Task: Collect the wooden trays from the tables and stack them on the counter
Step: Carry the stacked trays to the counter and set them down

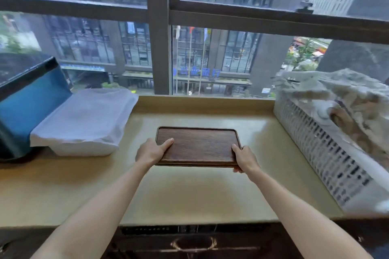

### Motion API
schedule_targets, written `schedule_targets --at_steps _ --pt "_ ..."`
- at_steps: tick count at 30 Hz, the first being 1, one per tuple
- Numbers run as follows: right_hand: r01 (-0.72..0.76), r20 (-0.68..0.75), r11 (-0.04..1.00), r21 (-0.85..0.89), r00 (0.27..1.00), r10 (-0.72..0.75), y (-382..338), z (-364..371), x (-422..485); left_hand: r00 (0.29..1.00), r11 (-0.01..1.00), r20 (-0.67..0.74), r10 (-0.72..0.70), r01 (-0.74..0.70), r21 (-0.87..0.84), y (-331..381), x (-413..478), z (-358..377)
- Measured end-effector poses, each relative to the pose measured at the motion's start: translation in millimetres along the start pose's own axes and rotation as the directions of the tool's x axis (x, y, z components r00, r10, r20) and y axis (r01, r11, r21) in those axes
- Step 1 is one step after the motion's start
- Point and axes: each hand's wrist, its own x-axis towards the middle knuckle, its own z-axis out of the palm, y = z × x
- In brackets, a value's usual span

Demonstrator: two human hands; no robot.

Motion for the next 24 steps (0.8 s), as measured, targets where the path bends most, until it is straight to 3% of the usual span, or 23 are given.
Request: schedule_targets --at_steps 13,24 --pt "-0.003 0.067 0.993 -0.114 0.998 0.011 -40 21 145 0.998 0.988 0.006 -0.057 0.055 0.146 46 128 33" --pt "-0.004 0.076 0.980 -0.199 0.997 0.020 -66 50 206 0.994 0.979 0.057 -0.089 0.077 0.190 47 197 37"
